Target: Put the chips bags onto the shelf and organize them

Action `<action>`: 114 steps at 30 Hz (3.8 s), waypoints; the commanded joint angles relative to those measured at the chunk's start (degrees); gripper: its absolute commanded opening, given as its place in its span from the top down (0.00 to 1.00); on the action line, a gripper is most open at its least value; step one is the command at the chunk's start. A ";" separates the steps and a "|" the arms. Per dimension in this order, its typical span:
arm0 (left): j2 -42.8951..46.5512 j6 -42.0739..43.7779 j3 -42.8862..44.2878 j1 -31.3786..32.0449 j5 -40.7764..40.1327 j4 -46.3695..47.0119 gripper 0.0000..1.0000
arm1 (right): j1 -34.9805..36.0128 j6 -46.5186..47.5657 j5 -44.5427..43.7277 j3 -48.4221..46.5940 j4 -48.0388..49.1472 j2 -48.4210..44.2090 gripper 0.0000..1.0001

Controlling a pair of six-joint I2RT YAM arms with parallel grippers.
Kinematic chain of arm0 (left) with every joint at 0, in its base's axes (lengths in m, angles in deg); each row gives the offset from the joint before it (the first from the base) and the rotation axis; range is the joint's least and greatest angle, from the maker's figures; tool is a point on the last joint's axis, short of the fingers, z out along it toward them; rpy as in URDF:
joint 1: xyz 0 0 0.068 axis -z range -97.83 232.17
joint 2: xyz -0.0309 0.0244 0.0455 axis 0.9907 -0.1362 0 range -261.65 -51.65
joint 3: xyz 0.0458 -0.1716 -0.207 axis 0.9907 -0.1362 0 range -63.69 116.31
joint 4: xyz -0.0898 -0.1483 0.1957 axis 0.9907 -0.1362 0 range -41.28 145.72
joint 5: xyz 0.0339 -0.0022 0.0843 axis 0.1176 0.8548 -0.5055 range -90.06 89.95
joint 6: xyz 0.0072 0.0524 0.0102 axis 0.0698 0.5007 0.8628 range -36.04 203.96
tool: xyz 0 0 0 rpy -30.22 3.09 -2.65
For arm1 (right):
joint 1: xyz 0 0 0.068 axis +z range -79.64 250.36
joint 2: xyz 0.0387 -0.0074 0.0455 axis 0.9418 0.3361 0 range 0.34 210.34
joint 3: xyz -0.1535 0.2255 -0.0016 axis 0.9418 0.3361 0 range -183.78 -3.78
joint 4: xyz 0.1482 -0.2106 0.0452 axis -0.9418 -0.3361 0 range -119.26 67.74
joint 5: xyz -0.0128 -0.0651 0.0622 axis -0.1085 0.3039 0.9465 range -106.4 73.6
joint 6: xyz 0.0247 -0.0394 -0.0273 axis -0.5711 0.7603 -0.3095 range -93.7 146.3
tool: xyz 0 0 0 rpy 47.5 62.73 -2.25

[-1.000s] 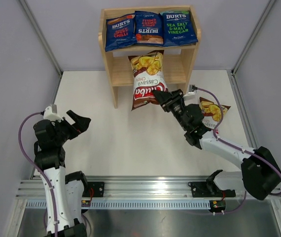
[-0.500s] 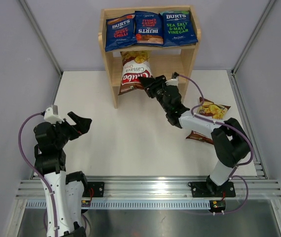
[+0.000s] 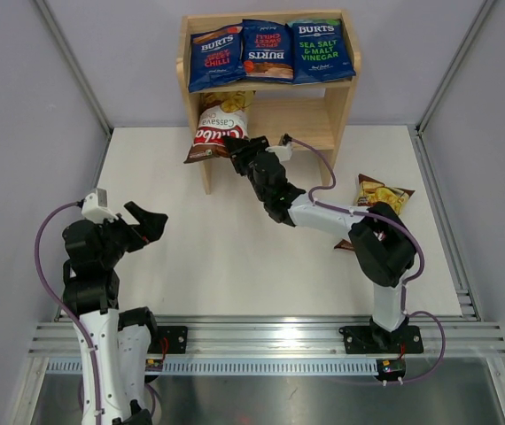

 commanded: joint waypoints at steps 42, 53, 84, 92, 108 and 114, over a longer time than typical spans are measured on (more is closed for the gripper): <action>2.34 1.10 -0.23 2.70 -1.72 1.72 0.01 | -5.18 -6.32 11.49 -14.42 -8.83 7.43 0.75; 2.69 1.10 -0.23 2.88 -1.89 1.72 0.01 | -5.00 -3.24 6.65 -6.52 -12.08 -1.00 0.12; -4.50 1.02 -0.68 19.12 0.67 2.96 0.01 | -43.53 45.80 29.39 27.95 -58.58 -59.38 0.01; -6.27 1.54 2.22 34.32 -3.48 -1.78 0.01 | -64.75 44.84 41.28 26.80 -53.42 -43.74 0.01; -1.62 4.00 -0.32 37.86 12.33 2.16 0.01 | -80.24 47.98 54.65 26.81 -32.56 -16.41 0.02; 1.63 4.09 -0.32 37.86 11.29 2.16 0.01 | -80.32 44.85 67.28 26.54 -20.98 -10.26 0.01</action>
